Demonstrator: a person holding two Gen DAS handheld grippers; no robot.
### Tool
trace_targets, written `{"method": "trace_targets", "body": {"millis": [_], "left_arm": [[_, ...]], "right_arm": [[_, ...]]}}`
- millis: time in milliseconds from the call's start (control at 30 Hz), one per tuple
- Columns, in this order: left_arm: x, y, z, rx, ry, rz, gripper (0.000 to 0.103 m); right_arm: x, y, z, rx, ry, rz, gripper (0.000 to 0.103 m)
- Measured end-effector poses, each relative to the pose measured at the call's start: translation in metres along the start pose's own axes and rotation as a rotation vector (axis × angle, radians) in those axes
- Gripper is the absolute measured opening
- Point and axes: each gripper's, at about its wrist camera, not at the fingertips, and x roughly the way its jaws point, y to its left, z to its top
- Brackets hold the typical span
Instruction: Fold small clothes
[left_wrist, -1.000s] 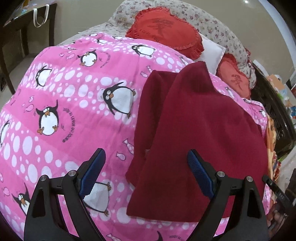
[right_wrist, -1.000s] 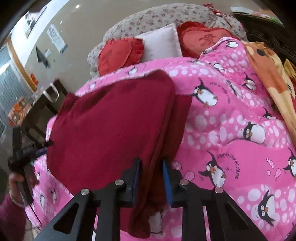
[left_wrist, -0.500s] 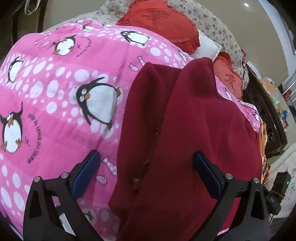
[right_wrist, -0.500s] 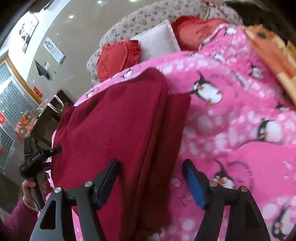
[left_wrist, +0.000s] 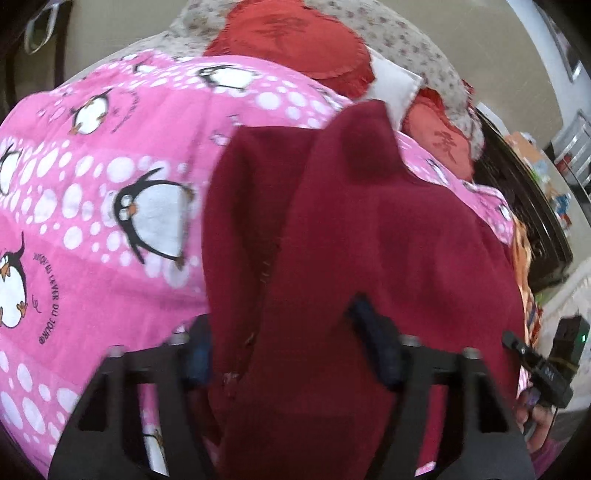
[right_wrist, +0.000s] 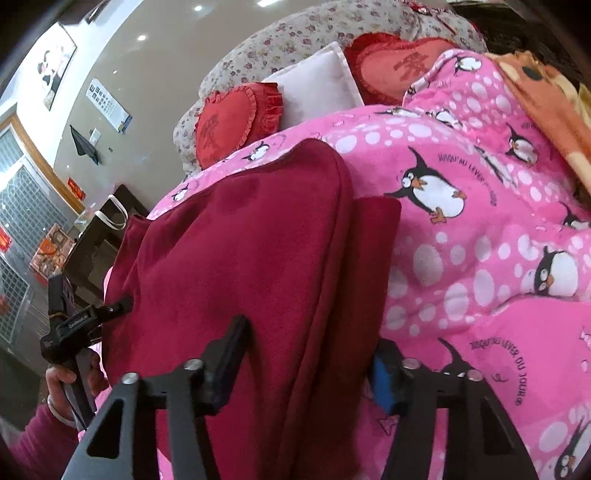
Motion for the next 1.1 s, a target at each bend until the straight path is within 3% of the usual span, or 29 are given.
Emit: {"method": "trace_targets", "body": {"millis": [133, 233, 533, 700, 967, 1100], "left_arm": [[-0.006, -0.005, 0.003, -0.021, 0.001, -0.027, 0.032], [-0.015, -0.001, 0.004, -0.059, -0.004, -0.076, 0.025], [-0.055, -0.015, -0.001, -0.058, -0.017, -0.145, 0.021], [-0.084, -0.03, -0.013, -0.03, 0.003, -0.163, 0.021], [-0.139, -0.021, -0.075, -0.059, 0.027, -0.18, 0.021], [-0.135, -0.015, -0.116, -0.069, 0.09, -0.145, 0.021]], "right_arm": [[-0.011, -0.004, 0.003, 0.038, -0.012, 0.045, 0.026], [-0.017, 0.0, 0.004, 0.046, -0.02, 0.078, 0.019], [-0.052, 0.032, 0.009, 0.024, -0.05, 0.161, 0.017], [-0.091, 0.058, 0.003, -0.006, -0.073, 0.198, 0.016], [-0.141, 0.064, -0.038, -0.01, -0.024, 0.253, 0.016], [-0.136, 0.045, -0.069, 0.03, 0.045, 0.231, 0.016]]}}
